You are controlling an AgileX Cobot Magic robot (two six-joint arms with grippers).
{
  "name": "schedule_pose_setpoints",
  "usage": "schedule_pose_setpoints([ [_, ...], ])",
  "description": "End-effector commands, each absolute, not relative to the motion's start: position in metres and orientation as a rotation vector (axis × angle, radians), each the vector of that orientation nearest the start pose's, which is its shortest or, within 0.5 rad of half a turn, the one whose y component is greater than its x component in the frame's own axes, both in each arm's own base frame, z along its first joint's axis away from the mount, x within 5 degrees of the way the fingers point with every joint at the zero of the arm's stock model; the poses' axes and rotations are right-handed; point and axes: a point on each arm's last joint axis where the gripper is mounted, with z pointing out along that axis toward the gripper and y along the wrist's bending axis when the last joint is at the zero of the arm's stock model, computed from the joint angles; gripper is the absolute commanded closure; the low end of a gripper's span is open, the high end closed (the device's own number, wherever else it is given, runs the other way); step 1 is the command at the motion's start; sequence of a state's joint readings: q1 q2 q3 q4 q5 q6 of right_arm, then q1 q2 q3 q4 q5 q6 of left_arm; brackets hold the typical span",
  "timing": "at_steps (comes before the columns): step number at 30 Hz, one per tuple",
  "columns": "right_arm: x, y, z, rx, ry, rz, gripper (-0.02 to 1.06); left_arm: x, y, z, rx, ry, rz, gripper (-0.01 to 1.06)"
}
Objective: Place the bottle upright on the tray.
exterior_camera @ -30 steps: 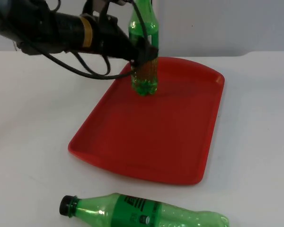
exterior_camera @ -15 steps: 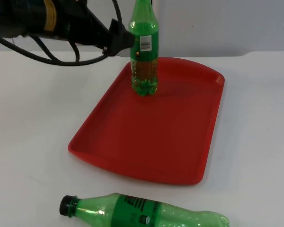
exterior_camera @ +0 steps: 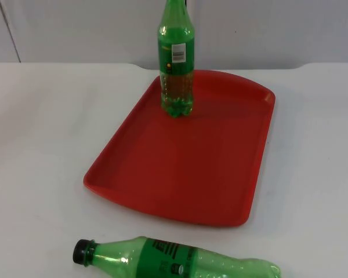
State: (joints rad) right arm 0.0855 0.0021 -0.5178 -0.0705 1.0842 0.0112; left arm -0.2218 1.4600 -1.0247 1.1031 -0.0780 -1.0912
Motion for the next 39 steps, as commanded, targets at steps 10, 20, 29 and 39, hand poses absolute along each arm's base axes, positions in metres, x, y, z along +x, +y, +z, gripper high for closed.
schedule_pose_setpoints([
  [10, -0.007, -0.006, 0.281, -0.066, 2.040, -0.025, -0.01, 0.259, -0.028, 0.372, -0.151, 1.906, 0.069, 0.00],
  [20, -0.007, -0.006, 0.281, -0.066, 2.040, -0.025, -0.01, 0.231, -0.036, 0.375, 0.096, 2.023, 0.017, 0.00],
  [29, -0.007, -0.006, 0.281, -0.066, 2.040, -0.025, -0.01, 0.197, -0.031, 0.357, 0.106, 2.008, -0.020, 0.00],
  [39, -0.007, -0.006, 0.281, -0.066, 2.040, -0.025, -0.01, 0.138, -0.018, 0.339, 0.073, 1.975, -0.039, 0.00],
])
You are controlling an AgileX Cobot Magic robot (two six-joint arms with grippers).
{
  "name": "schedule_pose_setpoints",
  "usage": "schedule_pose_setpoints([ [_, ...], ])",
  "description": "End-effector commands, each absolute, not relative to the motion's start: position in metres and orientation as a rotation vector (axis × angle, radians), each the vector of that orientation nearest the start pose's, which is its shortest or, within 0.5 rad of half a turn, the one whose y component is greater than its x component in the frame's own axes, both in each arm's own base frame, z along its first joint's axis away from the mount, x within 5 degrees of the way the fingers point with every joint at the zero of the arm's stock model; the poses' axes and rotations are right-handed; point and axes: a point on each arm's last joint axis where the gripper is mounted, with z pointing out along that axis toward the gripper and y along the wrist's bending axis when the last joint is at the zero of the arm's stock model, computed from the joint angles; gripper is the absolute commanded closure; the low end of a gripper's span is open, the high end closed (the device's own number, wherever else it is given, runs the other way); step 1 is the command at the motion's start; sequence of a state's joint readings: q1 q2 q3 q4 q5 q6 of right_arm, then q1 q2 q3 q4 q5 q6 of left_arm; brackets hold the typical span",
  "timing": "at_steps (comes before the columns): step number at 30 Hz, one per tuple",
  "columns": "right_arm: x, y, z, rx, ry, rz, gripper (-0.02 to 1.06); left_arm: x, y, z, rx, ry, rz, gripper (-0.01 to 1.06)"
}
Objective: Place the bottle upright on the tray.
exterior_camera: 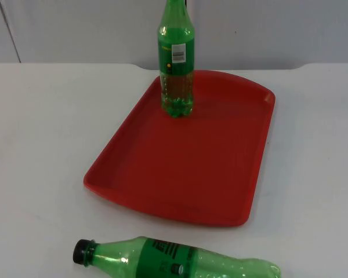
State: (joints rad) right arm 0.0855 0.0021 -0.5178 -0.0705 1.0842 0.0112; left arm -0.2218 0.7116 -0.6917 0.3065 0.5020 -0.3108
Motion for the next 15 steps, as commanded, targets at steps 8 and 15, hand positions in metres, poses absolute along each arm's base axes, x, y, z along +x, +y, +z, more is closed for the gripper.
schedule_pose_setpoints([
  [8, -0.007, -0.006, 0.281, -0.066, 2.040, -0.025, -0.01, 0.096, -0.007, 0.330, 0.038, 1.946, -0.036, 0.00],
  [15, -0.007, -0.006, 0.281, -0.066, 2.040, -0.025, -0.01, 0.063, 0.001, 0.321, -0.012, 1.956, -0.063, 0.00],
])
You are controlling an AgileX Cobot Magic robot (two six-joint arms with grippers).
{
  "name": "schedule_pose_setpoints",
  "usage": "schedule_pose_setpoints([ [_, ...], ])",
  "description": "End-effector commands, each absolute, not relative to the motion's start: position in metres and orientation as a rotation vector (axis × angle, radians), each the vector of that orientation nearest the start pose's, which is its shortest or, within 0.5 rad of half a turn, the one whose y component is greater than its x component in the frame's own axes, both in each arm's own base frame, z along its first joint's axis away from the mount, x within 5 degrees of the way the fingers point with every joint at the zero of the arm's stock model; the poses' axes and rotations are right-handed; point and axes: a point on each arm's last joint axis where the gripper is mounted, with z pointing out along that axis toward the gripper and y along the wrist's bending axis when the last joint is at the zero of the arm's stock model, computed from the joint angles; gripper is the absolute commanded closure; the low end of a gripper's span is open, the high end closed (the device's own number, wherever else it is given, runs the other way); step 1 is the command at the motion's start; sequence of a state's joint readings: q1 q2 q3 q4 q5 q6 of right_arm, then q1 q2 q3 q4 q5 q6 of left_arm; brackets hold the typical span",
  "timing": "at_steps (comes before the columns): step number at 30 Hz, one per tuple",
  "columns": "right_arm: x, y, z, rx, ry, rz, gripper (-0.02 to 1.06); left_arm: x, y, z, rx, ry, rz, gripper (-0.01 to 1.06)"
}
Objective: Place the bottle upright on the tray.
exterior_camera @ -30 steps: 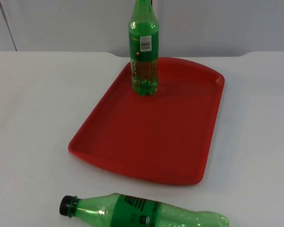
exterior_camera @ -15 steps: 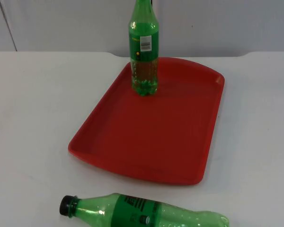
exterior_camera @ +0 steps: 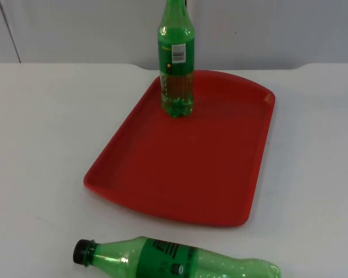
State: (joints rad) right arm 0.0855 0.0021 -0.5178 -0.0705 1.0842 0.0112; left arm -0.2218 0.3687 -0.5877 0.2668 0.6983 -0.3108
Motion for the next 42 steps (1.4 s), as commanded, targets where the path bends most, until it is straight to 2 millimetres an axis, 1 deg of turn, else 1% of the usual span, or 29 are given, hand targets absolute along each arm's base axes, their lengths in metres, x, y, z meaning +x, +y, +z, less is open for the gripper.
schedule_pose_setpoints([
  [1, -0.007, -0.006, 0.281, -0.066, 2.040, -0.025, -0.01, 0.058, 0.002, 0.321, -0.016, 1.960, -0.063, 0.00],
  [3, -0.007, -0.006, 0.281, -0.066, 2.040, -0.025, -0.01, 0.049, 0.004, 0.317, 0.001, 1.983, -0.056, 0.00],
  [4, -0.007, -0.006, 0.281, -0.066, 2.040, -0.025, -0.01, 0.049, 0.004, 0.317, 0.001, 1.983, -0.056, 0.00],
  [5, -0.007, -0.006, 0.281, -0.066, 2.040, -0.025, -0.01, 0.044, 0.004, 0.316, 0.013, 1.992, -0.059, 0.00],
  [8, -0.007, -0.006, 0.281, -0.066, 2.040, -0.025, -0.01, 0.031, 0.002, 0.313, 0.088, 1.997, -0.088, 0.00],
  [9, -0.007, -0.006, 0.281, -0.066, 2.040, -0.025, -0.01, 0.031, 0.002, 0.313, 0.088, 1.997, -0.088, 0.00],
  [13, -0.007, -0.006, 0.281, -0.066, 2.040, -0.025, -0.01, 0.013, -0.001, 0.311, 0.216, 1.947, -0.123, 0.00],
  [14, -0.007, -0.006, 0.281, -0.066, 2.040, -0.025, -0.01, 0.013, -0.001, 0.311, 0.216, 1.947, -0.123, 0.00],
  [18, -0.007, -0.006, 0.281, -0.066, 2.040, -0.025, -0.01, -0.004, 0.001, 0.309, 0.224, 1.885, -0.139, 0.00],
  [19, -0.007, -0.006, 0.281, -0.066, 2.040, -0.025, -0.01, -0.004, 0.001, 0.309, 0.224, 1.885, -0.139, 0.00],
  [21, -0.007, -0.006, 0.281, -0.066, 2.040, -0.025, -0.01, -0.012, 0.002, 0.308, 0.220, 1.856, -0.147, 0.00],
  [25, -0.007, -0.006, 0.281, -0.066, 2.040, -0.025, -0.01, -0.010, 0.001, 0.302, 0.221, 1.883, -0.165, 0.00],
  [27, -0.007, -0.006, 0.281, -0.066, 2.040, -0.025, -0.01, -0.005, -0.001, 0.291, 0.228, 1.927, -0.167, 0.00],
  [42, -0.007, -0.006, 0.281, -0.066, 2.040, -0.023, -0.01, -0.005, 0.000, 0.291, 0.230, 1.929, -0.156, 0.00],
])
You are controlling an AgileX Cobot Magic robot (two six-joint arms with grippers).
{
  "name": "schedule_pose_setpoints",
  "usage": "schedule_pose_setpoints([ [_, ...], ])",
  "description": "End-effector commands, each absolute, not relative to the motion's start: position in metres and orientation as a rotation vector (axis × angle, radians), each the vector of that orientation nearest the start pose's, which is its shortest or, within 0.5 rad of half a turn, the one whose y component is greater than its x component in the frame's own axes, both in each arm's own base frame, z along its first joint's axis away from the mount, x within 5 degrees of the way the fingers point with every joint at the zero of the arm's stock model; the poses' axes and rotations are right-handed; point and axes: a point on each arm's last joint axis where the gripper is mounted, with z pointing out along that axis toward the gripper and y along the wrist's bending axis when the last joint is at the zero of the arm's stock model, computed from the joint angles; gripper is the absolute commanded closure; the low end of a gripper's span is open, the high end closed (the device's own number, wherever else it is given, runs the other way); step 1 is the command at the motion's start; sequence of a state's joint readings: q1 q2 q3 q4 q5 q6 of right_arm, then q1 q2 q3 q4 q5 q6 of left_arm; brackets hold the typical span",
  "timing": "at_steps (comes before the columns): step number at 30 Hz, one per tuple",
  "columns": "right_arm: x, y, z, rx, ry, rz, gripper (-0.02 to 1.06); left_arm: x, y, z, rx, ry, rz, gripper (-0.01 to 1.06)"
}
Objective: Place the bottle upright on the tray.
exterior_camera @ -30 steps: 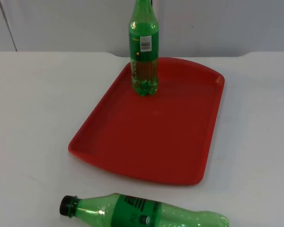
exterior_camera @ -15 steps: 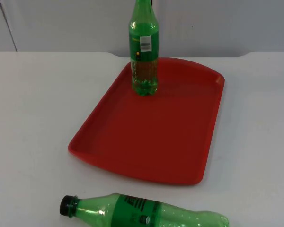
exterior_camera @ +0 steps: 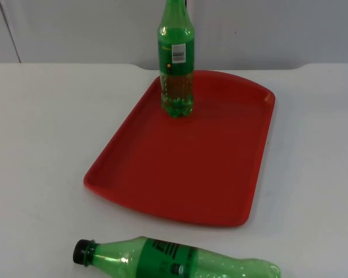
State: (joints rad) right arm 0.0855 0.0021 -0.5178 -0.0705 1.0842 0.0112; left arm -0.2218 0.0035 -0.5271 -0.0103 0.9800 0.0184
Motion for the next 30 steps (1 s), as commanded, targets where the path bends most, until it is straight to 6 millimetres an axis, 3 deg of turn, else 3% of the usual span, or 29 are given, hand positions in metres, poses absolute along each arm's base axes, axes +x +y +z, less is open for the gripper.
schedule_pose_setpoints([
  [1, -0.007, -0.006, 0.281, -0.066, 2.040, -0.023, -0.01, -0.005, 0.000, 0.290, 0.230, 1.931, -0.155, 0.00],
  [9, -0.007, -0.006, 0.281, -0.066, 2.040, -0.023, -0.01, -0.005, 0.001, 0.275, 0.243, 2.052, -0.133, 0.00],
  [30, -0.007, -0.007, 0.281, -0.066, 2.040, -0.033, -0.01, -0.005, 0.000, 0.275, 0.250, 2.051, -0.131, 0.00],
])
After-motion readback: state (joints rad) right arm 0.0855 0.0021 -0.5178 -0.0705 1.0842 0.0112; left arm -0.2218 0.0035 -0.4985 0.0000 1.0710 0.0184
